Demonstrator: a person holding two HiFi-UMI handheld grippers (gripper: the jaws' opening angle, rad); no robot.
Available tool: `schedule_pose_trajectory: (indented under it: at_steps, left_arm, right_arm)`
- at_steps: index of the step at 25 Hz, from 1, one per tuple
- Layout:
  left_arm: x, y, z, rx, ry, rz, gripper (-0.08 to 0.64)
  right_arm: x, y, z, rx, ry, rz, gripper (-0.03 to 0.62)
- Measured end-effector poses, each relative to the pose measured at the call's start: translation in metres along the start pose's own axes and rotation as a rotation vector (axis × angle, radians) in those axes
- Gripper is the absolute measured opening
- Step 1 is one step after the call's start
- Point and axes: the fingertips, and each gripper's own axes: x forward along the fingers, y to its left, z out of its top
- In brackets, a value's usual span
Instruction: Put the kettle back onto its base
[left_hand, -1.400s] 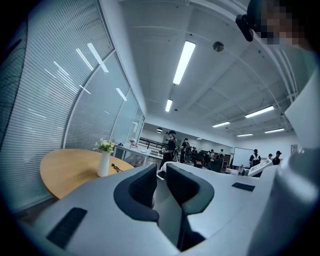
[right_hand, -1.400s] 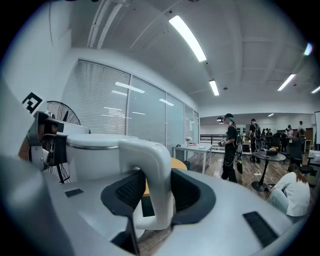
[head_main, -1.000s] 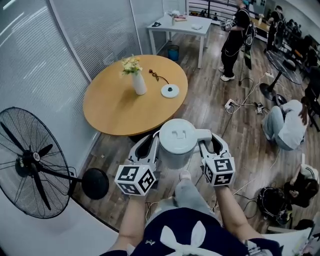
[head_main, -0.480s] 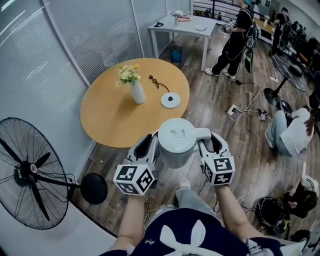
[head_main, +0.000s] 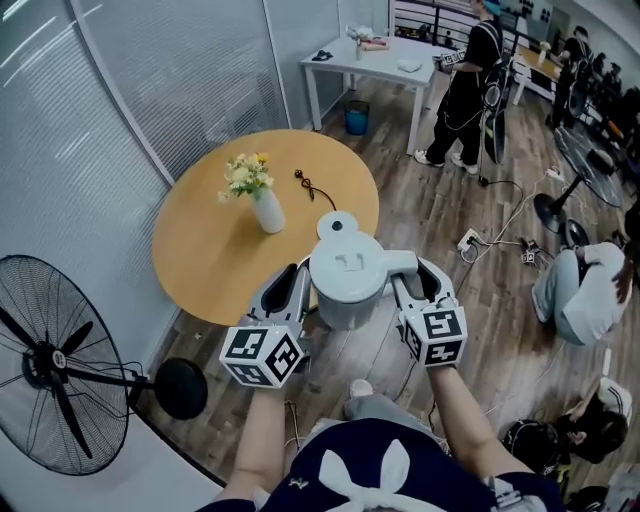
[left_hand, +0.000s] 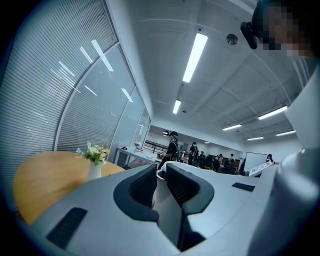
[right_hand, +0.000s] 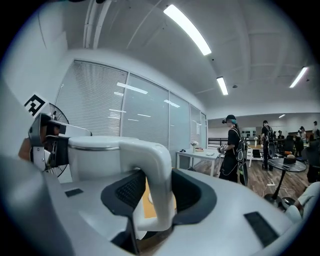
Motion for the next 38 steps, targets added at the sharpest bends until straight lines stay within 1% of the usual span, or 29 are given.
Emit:
schedule_pose_trajectory:
  at_steps: [7, 15, 22, 30, 38]
  left_arm:
    - [0.033, 0.011, 0.01, -0.001, -0.022, 0.042, 0.074]
    - [0.062, 0.039, 0.016, -0.024, -0.029, 0.064, 0.074]
    - [0.102, 0.075, 0.023, -0.027, 0.004, 0.042, 0.074]
    - [0.149, 0.103, 0.051, -0.014, -0.004, 0.008, 0.074]
    - [0.183, 0.128, 0.064, -0.015, -0.008, -0.02, 0.074]
  right_arm:
    - [0.04, -0.019, 0.016, -0.025, -0.02, 0.039, 0.164]
    - [0.082, -0.023, 0.021, -0.023, -0.009, 0.06, 0.164]
    - [0.13, -0.028, 0.027, -0.022, 0.009, 0.037, 0.166]
    - [0.179, -0.04, 0.052, -0.024, -0.014, 0.004, 0.166]
    - [0.216, -0.046, 0.062, -0.014, -0.023, -0.034, 0.166]
